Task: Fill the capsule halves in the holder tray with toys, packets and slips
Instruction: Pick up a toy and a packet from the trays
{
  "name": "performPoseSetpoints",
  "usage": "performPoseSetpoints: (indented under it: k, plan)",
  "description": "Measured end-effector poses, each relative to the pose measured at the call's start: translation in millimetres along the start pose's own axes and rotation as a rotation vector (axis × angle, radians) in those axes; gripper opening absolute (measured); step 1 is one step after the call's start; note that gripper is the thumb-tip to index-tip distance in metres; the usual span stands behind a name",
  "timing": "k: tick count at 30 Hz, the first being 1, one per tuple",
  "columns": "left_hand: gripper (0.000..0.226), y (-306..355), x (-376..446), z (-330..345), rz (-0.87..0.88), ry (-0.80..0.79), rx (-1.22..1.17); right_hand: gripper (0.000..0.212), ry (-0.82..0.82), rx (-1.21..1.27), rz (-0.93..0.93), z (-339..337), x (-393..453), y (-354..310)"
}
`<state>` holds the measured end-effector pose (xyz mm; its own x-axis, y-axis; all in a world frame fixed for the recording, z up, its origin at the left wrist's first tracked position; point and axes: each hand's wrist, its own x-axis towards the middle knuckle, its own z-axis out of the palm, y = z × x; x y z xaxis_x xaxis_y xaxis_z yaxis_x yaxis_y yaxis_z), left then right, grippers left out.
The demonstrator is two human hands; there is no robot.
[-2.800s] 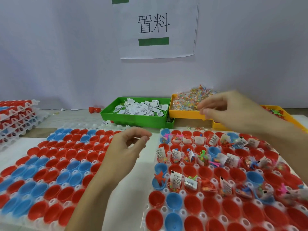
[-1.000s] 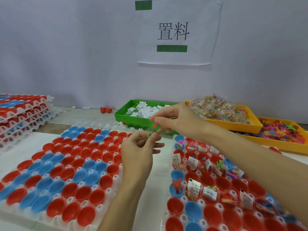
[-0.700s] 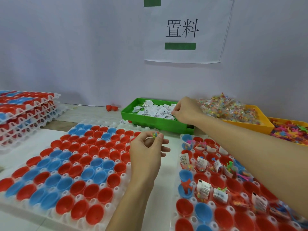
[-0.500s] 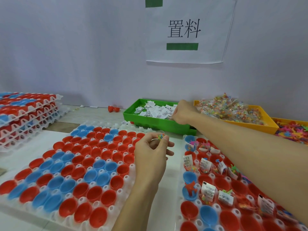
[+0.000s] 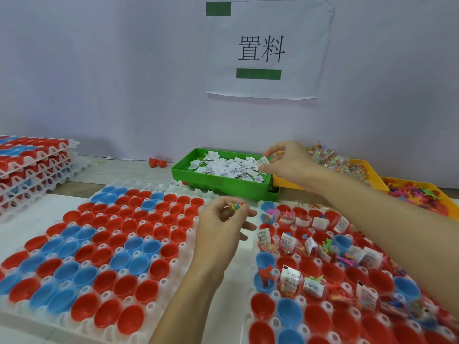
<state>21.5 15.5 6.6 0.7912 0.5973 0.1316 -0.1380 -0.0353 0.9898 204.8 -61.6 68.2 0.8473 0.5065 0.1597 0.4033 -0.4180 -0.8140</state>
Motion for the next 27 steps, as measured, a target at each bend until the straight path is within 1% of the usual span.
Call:
performPoseSetpoints:
  k: [3, 6, 8, 13, 16, 21, 24, 27]
  plan:
    - [0.003, 1, -2, 2, 0.047, -0.039, -0.052, 0.025, -0.114, 0.024, -0.069, -11, -38, -2]
    - [0.018, 4, -5, 5, 0.073, -0.088, -0.133, 0.021, -0.185, 0.067, -0.118, -18, -73, 0]
    - [0.023, 5, -7, 7, 0.083, -0.105, -0.173, 0.016, -0.237, 0.120, -0.128, -18, -89, 2]
    - [0.032, 1, -7, 11, 0.103, -0.110, -0.167, 0.020, -0.281, 0.126, -0.110, -18, -105, 6]
    - [0.030, 1, -8, 12, 0.110, -0.131, -0.161, 0.021, -0.308, 0.159, -0.114, -19, -109, 7]
    - [0.020, 1, -7, 13, 0.123, -0.127, -0.200, 0.025, -0.389, 0.248, -0.102, -21, -112, 12]
    - [0.025, 2, -9, 13, 0.142, -0.135, -0.161, 0.026, -0.346, 0.251, -0.129, -19, -114, 15]
    - [0.031, 3, -12, 15, 0.142, -0.141, -0.136, 0.034, -0.281, 0.295, -0.141, -15, -114, 18]
